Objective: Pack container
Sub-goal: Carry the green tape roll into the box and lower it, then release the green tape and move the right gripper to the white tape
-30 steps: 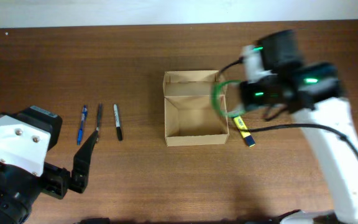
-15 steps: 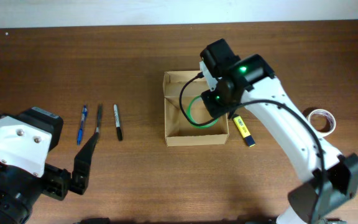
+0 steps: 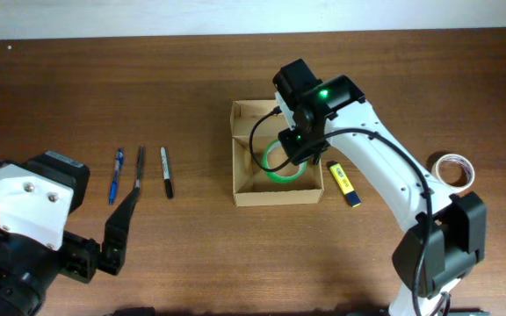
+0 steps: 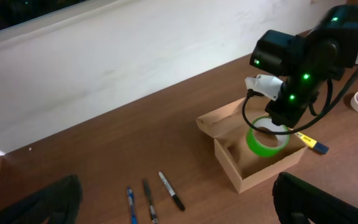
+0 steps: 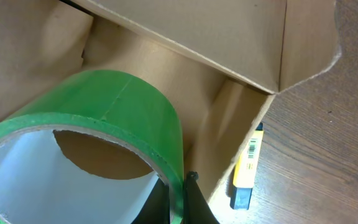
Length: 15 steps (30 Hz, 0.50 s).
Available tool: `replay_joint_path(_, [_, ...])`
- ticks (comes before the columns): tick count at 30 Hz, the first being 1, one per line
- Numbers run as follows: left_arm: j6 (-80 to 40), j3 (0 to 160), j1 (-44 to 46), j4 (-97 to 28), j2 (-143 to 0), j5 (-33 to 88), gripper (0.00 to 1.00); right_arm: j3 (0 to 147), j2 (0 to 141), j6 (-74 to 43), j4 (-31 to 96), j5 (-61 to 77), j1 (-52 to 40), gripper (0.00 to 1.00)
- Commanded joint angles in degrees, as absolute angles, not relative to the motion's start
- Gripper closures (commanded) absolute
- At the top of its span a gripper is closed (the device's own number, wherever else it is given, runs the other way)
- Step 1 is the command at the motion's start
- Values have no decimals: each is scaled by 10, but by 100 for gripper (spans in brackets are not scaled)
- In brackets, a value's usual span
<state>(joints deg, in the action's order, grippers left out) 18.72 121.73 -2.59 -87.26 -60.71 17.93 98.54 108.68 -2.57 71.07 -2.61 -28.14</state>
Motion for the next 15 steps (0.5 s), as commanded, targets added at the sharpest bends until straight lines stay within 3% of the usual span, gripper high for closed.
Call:
replay_joint_path(1, [196, 1219, -25, -875, -608, 176, 1, 971, 1101, -22, 706, -37, -274, 96])
replay_joint_path(15, [196, 1219, -25, -877, -608, 176, 1, 930, 1101, -22, 683, -37, -238, 96])
